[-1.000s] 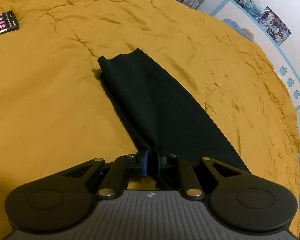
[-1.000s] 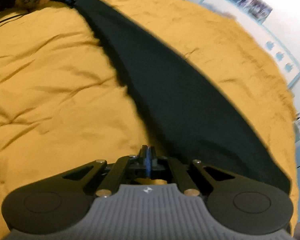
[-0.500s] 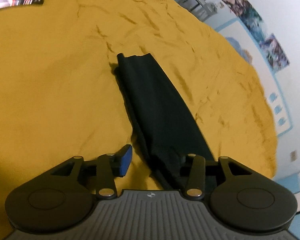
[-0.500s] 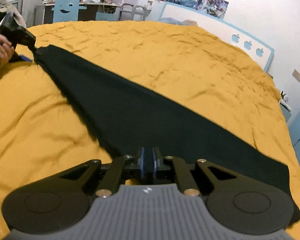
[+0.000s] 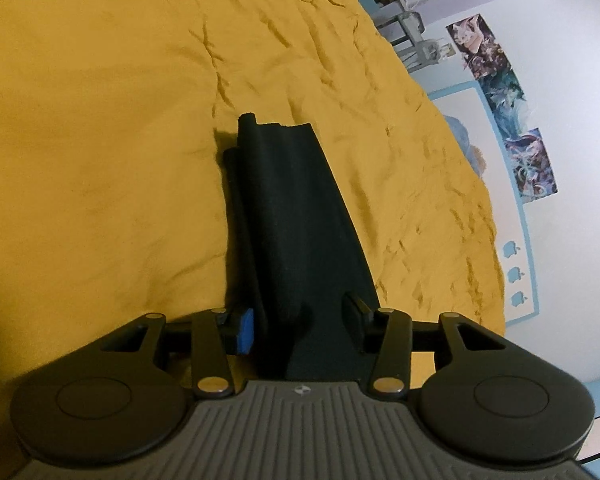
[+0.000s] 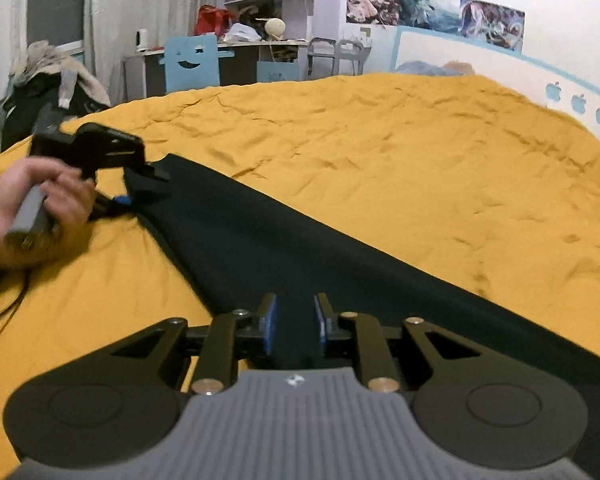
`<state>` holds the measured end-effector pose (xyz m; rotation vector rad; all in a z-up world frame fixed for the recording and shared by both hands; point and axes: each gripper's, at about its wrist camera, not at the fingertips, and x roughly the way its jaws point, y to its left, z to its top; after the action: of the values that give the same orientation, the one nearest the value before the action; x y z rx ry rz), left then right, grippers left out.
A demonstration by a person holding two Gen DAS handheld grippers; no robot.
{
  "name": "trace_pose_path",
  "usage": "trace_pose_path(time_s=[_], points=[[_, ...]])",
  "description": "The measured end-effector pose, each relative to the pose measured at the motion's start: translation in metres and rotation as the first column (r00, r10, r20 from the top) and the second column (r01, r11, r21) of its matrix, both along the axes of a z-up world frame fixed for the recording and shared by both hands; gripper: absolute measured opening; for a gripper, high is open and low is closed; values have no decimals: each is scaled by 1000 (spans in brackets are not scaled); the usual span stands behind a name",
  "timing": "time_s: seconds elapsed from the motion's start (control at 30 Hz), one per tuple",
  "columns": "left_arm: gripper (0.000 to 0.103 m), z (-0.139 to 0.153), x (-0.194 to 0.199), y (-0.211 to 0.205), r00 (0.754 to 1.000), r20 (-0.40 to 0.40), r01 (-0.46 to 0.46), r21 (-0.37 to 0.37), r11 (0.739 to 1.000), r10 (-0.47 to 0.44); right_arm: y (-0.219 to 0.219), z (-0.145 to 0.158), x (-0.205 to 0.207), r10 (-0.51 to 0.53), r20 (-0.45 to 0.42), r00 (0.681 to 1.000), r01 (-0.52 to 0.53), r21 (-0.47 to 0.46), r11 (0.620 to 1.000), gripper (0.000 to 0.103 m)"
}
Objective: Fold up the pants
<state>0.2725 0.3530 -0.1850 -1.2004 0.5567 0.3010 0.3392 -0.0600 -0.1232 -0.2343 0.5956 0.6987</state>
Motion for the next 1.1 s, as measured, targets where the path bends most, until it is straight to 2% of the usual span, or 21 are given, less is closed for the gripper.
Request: trace_pose_path(time_s=[0.2, 0.27, 0.3, 0.33, 0.37, 0.5, 0.63, 0.7, 0.77, 0.83, 0.9, 1.0, 1.1], points=[[49, -7, 1, 3, 1000, 23, 0, -15, 1000, 1, 48, -26, 17, -6, 23, 1000, 6, 10, 1000, 14], [49, -9, 1, 4, 1000, 28, -1, -23, 1000, 2, 60, -41, 19, 17, -10, 1000, -18, -43, 999, 12], [49, -9, 1, 5, 1000, 31, -1, -28, 1000, 2, 64, -48, 18, 45, -51, 998, -48, -65, 997, 7], [49, -10, 1, 5, 999, 35, 0, -33, 999, 1, 67, -55, 12, 79, -75, 994, -86, -89, 992, 7], [49, -10, 0, 5, 999, 39, -1, -36, 999, 2, 68, -58, 5, 88, -56, 995, -94, -106, 990, 7], [49, -13, -2, 3, 999, 48, -5, -24, 1000, 6, 67, -53, 4, 87, -60, 994, -92, -93, 991, 7], [46, -12, -3, 1, 999, 48, -3, -16, 1000, 4, 61, -36, 5, 54, 15, 998, -53, -28, 998, 9], [40, -11, -3, 1, 999, 41, -8, -20, 1000, 8, 63, -34, 9, 3, 39, 999, -3, -9, 1000, 16], [33, -10, -4, 0, 999, 36, -10, -18, 1000, 11, 60, -42, 14, -35, 11, 999, 35, -21, 999, 22], [24, -9, -3, -1, 1000, 25, -10, -8, 1000, 11, 64, -61, 18, -39, -48, 998, 36, -59, 998, 22], [13, -7, -2, -4, 1000, 17, -8, 14, 1000, 8, 65, -69, 16, -38, -26, 999, 36, -54, 998, 22], [6, -5, -2, -6, 1000, 8, -12, 33, 999, 12, 66, -68, 17, -40, -26, 999, 39, -46, 998, 22], [5, 0, -4, -7, 1000, 20, -15, 54, 998, 14, 64, -68, 18, -41, -28, 999, 40, -38, 998, 22]])
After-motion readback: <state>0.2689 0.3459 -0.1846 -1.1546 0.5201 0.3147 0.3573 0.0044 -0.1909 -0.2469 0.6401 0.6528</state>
